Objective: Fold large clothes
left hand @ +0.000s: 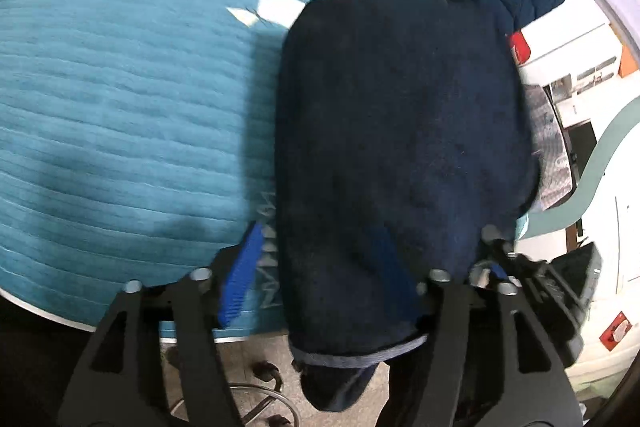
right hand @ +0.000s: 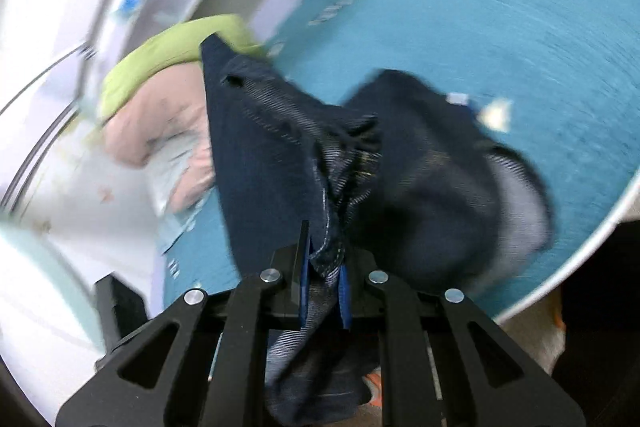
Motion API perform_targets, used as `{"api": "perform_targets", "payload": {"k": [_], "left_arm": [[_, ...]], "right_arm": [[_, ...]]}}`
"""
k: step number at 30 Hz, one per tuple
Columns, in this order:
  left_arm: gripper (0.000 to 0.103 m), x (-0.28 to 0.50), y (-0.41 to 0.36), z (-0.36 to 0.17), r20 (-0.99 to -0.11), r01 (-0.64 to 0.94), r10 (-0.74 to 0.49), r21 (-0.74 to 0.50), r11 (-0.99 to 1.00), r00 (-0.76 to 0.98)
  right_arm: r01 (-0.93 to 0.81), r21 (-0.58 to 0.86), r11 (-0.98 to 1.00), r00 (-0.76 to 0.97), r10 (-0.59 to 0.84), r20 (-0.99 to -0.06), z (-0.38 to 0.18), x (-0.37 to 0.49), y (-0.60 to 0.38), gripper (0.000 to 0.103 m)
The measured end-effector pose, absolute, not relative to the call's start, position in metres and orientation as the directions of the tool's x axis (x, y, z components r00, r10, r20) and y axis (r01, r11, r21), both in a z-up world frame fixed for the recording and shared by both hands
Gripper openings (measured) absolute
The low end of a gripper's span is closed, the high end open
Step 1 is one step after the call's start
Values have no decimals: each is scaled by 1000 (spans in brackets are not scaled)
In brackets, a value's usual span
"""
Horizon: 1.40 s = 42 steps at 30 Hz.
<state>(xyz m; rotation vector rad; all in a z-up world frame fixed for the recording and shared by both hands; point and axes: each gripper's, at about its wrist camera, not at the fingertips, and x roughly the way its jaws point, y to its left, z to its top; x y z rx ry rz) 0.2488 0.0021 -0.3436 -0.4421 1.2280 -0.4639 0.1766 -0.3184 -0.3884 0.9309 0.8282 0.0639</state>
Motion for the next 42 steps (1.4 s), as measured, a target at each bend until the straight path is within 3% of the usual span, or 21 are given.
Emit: {"api": "perform_targets", "payload": {"k": [4,13,15,17,18,31,36,38,42], "left_arm": [[69,258,-23,-366,-839,128,-502,-486,865,211],[75,261,-29,-386,-871,121,-457,-442,889,180],[75,260,-32,-384,-880,145,-436,-414,899,188],[75,259,-39,-381,-885,157,-425,-400,903,189],[75,260,-41,-382,-888,158,-420,-395,905,188],[75,264,-62,-380,-906,187,-381,-349,918,185],[75,265,-62,-383,-884,163,-441,-418,894,152],[75,265,-63,-387,-851,141,-515,-499,855,108],[77,265,-71,-390,-853,143,-509,-493,858,114]], "right_arm": [[413,683,603,635,347,-690,-422,172,-338,14],[462,648,606,603,322,-730,-412,154,-364,24],[486,629,606,601,291,-744,-406,149,-375,33],[534,605,591,572,274,-773,-412,147,-387,60],[548,611,572,564,287,-774,-419,146,-393,64],[503,742,444,579,464,-670,-447,175,-408,73],[403,813,421,565,585,-582,-444,195,-392,73],[404,791,460,549,570,-611,-443,201,-390,73],[425,801,423,549,583,-599,-457,208,-392,73]]}}
